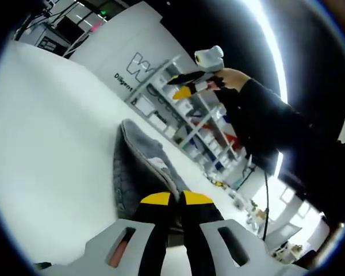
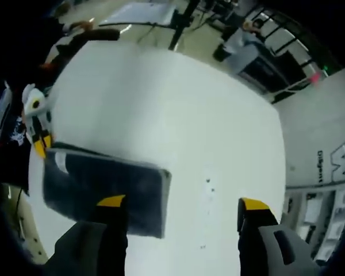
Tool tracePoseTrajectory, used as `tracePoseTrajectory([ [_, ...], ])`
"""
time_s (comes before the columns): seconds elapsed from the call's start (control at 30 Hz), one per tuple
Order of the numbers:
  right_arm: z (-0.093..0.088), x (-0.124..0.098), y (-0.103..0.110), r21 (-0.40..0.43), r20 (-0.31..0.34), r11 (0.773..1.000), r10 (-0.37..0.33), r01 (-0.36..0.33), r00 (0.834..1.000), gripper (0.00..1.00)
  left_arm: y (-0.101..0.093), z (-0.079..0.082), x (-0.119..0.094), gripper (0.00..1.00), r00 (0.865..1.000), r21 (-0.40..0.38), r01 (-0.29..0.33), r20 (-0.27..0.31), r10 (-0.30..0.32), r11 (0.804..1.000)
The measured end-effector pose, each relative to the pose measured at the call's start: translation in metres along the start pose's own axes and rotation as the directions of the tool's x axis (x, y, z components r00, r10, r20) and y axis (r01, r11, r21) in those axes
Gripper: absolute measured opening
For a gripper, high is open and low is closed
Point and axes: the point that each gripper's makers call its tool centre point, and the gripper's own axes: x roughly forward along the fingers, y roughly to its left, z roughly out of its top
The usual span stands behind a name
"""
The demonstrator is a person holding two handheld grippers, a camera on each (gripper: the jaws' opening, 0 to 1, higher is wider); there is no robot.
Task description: Open the folded towel by lifting each exposed corner and separating the folded layers until the towel lies flat within the target outline without major curled edges
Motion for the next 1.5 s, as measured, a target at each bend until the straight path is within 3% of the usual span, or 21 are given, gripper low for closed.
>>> tracePoseTrajectory([
  [0.17, -0.005, 0.016, 0.008, -0.01, -0.007, 0.999, 0.036, -0.036, 0.999, 0.71, 0.0, 0.001, 0.0, 0.05, 1.0, -0.008, 0.002, 0.005, -0.002, 1.0],
  [0.5, -0.007, 0.048, 0.021, -0.009, -0.004, 0.998, 0.068, -0.068, 0.998, 0.75, -0.001, 0.001, -0.001, 0.05, 1.0, -0.01, 0.007, 0.007, -0.007, 1.0],
  [0.83, -0.011, 0.068, 0.036, -0.017, 0.003, 0.994, 0.112, -0.112, 0.994, 0.64, -0.001, 0.002, -0.001, 0.05, 1.0, -0.008, 0.011, 0.011, -0.01, 1.0],
  [1.03, -0.011, 0.079, 0.049, -0.019, -0.003, 0.991, 0.132, -0.132, 0.991, 0.63, 0.0, 0.003, 0.0, 0.05, 1.0, -0.008, 0.011, 0.014, -0.011, 1.0],
  [1.4, -0.003, 0.091, 0.05, -0.007, 0.012, 0.99, 0.144, -0.144, 0.99, 0.53, 0.005, 0.007, 0.006, 0.05, 1.0, -0.007, 0.012, 0.014, -0.012, 1.0],
  [1.5, -0.002, 0.092, 0.049, -0.014, 0.005, 0.991, 0.132, -0.132, 0.991, 0.45, 0.005, 0.007, 0.005, 0.05, 1.0, -0.006, 0.013, 0.014, -0.013, 1.0],
])
